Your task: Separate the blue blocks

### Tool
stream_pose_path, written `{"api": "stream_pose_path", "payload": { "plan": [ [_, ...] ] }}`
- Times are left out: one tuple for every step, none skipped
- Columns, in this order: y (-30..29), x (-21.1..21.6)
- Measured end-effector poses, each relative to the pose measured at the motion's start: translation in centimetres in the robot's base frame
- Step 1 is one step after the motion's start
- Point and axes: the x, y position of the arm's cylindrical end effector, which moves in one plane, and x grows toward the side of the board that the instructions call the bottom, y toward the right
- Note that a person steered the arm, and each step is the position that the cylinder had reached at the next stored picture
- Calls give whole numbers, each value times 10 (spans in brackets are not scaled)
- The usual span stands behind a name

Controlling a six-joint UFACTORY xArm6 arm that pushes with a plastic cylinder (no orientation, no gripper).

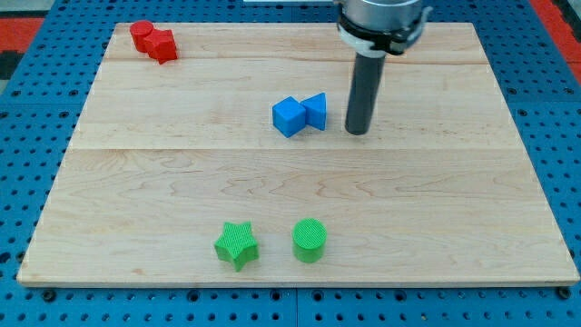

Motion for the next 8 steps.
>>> {"api": "stream_pose_path", "payload": {
  "plan": [
    [-37, -26],
    [-73, -38],
    [-63, -16],
    [-52, 35],
    [-76, 29],
    [-105, 7],
    [-124, 2],
    [-129, -6]
  ]
}}
